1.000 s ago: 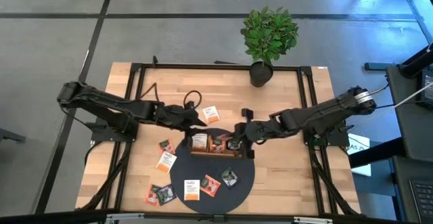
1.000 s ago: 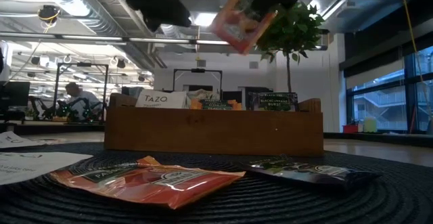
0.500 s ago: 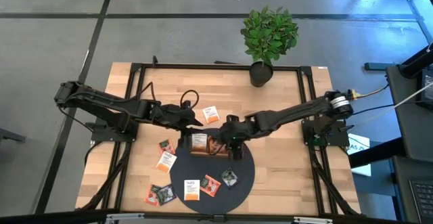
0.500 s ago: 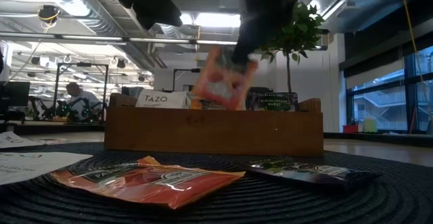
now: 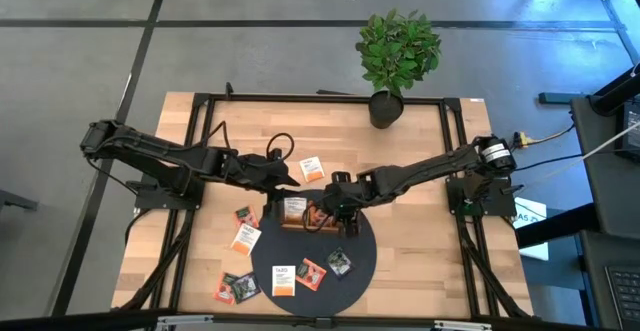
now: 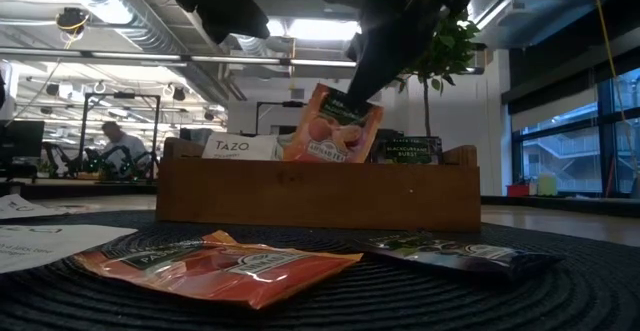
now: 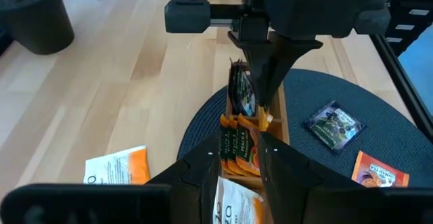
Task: Pick & Place Tea
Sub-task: Put the orange black tea bag into the middle section of the wooden organizer, then put the white orange tea bag into the left section of the wooden organizer
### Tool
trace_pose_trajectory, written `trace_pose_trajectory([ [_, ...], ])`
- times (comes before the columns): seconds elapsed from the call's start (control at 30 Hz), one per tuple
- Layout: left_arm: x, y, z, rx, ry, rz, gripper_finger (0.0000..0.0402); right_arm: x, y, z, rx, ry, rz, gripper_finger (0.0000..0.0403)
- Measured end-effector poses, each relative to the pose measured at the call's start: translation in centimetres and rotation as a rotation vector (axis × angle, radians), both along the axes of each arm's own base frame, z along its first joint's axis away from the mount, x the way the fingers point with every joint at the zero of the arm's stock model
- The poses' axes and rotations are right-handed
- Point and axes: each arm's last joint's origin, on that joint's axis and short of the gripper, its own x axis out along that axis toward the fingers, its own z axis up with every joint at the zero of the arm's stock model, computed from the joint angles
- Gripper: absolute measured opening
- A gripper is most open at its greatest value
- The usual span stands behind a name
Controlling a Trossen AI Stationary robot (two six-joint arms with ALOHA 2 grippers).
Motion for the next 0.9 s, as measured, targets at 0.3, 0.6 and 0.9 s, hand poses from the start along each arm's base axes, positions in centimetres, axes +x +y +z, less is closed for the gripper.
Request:
trace_pose_trajectory([
  [0.3,0.0,0.0,0.0,0.000,0.000,0.000,0.0098,0.1,-0.3,0.0,-0.030,-0.007,0.033,0.0074],
  [0.6,0.0,0.0,0.0,0.000,0.002,-0.001,0.0096,-1.6,-1.1,0.8,-0.103,0.064,-0.066,0.0146],
  [0.9,0.0,-0.3,0.0,0.013,0.003,-0.024,0.0100,-8.7,-1.8,1.0,-0.019,-0.094,-0.182,0.0151],
])
